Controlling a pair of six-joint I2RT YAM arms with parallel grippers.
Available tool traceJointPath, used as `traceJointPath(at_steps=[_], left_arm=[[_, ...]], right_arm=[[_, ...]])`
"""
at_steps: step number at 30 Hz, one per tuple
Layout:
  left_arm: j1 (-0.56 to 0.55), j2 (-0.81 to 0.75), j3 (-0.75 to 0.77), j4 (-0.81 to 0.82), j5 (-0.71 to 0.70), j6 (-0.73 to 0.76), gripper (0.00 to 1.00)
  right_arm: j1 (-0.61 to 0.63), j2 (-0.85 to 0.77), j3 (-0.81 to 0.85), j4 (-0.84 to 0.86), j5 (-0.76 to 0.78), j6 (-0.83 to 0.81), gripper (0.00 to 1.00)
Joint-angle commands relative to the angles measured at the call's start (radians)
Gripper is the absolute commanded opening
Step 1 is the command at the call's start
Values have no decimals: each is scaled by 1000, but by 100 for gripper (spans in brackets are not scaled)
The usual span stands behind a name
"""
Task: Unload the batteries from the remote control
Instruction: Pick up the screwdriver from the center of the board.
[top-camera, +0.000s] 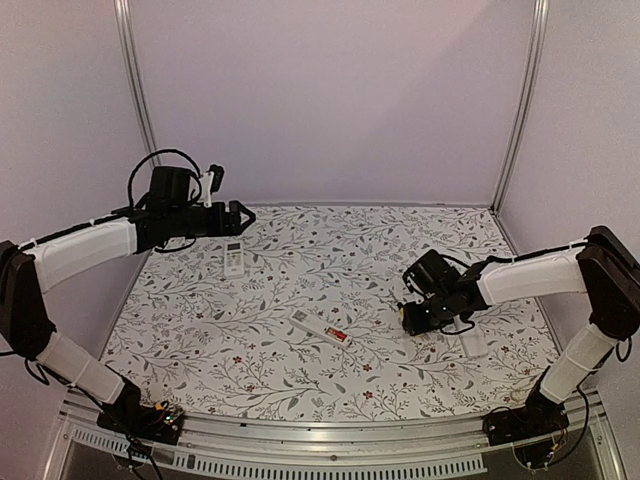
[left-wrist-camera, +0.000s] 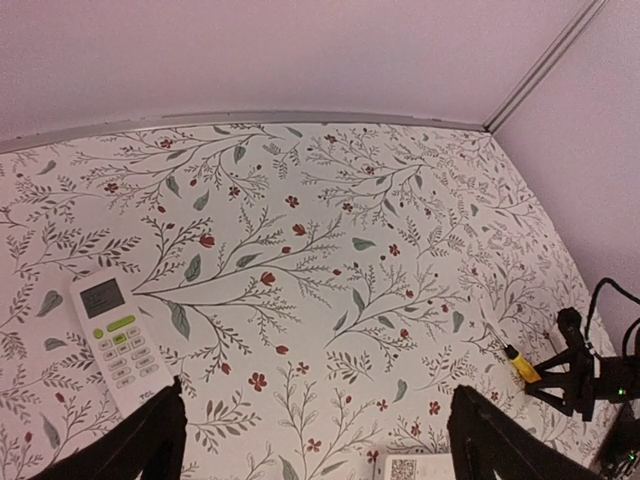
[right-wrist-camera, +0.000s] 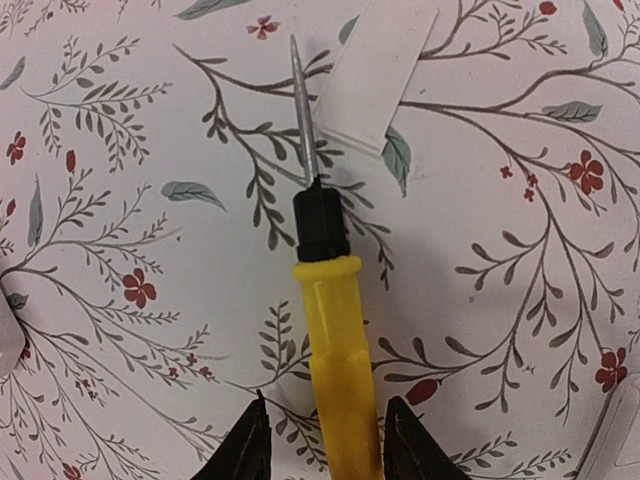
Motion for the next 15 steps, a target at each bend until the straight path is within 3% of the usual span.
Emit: traceJointPath(at_steps=[1, 6, 15], left_arm=[[-4, -24, -17, 19, 10, -12, 91], [-3, -24, -17, 19, 14, -12, 90], [-3, -21, -17, 21, 25, -10, 90]], right_arm=[[24, 36, 25, -27, 42, 10, 37], [31, 44, 29, -34, 44, 9, 32], [31, 65, 24, -15, 32, 18, 14]])
